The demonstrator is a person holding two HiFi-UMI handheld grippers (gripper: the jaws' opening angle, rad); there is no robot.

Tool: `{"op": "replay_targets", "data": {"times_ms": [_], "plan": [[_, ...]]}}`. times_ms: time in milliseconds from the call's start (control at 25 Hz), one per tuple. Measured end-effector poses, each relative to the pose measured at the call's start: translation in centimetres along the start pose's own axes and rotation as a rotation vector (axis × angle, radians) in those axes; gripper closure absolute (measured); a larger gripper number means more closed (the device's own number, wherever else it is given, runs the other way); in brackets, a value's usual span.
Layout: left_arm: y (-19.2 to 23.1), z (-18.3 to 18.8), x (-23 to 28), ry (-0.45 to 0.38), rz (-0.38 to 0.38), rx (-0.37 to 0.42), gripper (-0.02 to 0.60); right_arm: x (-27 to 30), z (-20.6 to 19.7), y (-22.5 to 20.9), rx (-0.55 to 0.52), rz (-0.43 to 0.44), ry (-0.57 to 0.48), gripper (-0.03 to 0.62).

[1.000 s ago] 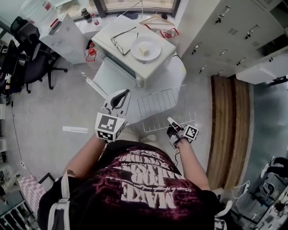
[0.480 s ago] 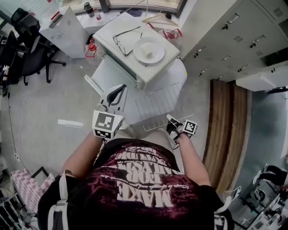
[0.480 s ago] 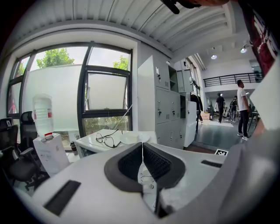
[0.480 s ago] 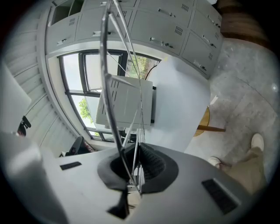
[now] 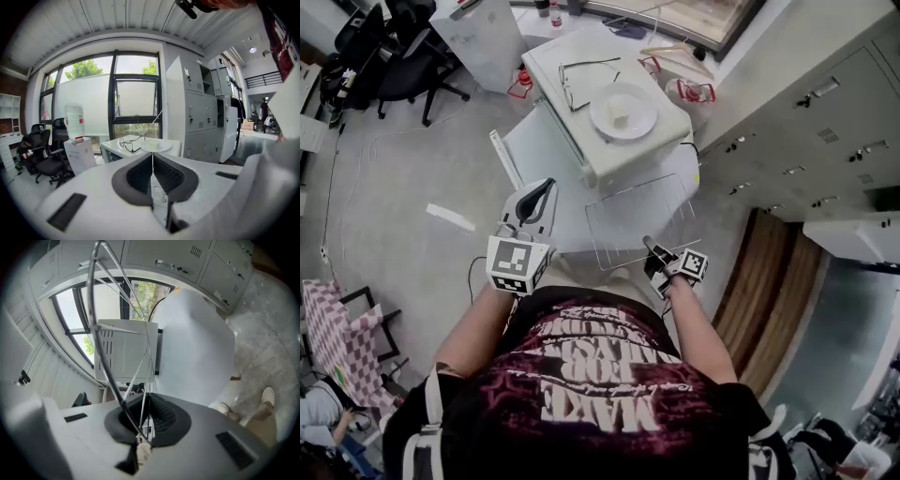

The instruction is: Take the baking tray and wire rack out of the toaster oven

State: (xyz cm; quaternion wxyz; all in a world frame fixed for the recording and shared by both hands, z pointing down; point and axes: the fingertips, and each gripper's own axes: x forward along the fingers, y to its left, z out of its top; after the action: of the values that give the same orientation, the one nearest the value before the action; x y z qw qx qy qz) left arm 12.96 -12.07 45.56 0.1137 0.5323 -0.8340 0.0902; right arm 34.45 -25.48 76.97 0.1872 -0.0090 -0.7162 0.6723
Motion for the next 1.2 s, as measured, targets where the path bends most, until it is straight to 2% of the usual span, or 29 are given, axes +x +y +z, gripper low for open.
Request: {"op": "replay_targets", "data": {"times_ms": [240, 560, 680, 760, 960, 1200], "plan": [[-1.5, -1.7, -1.0, 0.023, 0.098, -0.020, 0.571, 0.2, 2.2, -2.2, 0.005, -0.014, 0.070, 0.588], [-1.8, -2.9, -2.1, 0.026, 0.175, -0.034, 0.571, 2.1, 4.2, -3.2, 0.017, -0.058, 0.130, 0.586], [-1.9, -2.9, -2.5, 0.021, 0.190, -0.042, 0.571, 2.2, 4.3, -3.6, 0.073, -0.109, 0.158, 0.579], [-1.9, -2.9, -2.8, 0.020, 0.198, -0.045, 0.571, 2.0, 4.6, -4.4, 0.102, -0.183, 0.161, 0.560], [-1.5, -3.3, -3.6, 0.025, 0.220, -0.056, 0.571, 2.0, 5.3, -5.5, 0.107, -0.319, 0.151, 0.483], [-1.4, -4.0, -4.5, 0.051, 0.227, -0.087, 0.571, 2.2, 5.0, -3.9, 0.096, -0.396, 0.187, 0.305]]}}
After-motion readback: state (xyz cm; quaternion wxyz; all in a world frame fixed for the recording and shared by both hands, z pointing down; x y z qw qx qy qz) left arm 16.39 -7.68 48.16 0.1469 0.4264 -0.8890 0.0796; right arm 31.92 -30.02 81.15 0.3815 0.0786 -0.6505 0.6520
